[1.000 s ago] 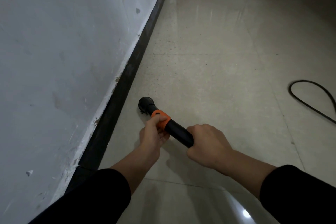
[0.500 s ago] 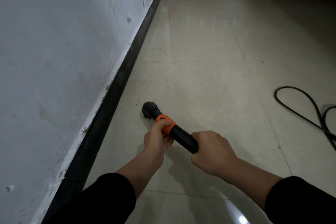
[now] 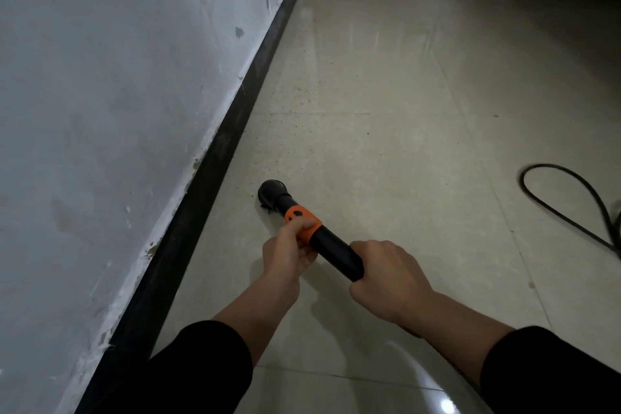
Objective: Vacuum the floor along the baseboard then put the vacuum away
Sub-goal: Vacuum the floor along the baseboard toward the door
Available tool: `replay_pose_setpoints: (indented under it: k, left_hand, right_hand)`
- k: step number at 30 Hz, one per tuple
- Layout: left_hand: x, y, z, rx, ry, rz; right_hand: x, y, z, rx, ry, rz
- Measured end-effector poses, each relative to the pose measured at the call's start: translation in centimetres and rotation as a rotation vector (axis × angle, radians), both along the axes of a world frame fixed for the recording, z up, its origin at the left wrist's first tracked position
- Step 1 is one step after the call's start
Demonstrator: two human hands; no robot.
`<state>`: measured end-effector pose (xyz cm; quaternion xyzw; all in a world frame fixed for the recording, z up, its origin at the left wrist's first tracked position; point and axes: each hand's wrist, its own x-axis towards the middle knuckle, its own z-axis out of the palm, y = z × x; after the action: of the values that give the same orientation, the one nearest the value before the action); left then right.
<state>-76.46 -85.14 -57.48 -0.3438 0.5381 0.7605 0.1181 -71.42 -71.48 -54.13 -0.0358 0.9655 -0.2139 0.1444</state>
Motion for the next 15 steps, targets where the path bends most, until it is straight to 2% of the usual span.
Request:
replay_pose_setpoints:
  k: [15]
  left_hand:
    - [-1.9,-3.1,-1.0,-0.035,0.054,0.074]
  right_hand:
    - [-2.6,-2.8,-1.8,-0.075,0.001,0.038]
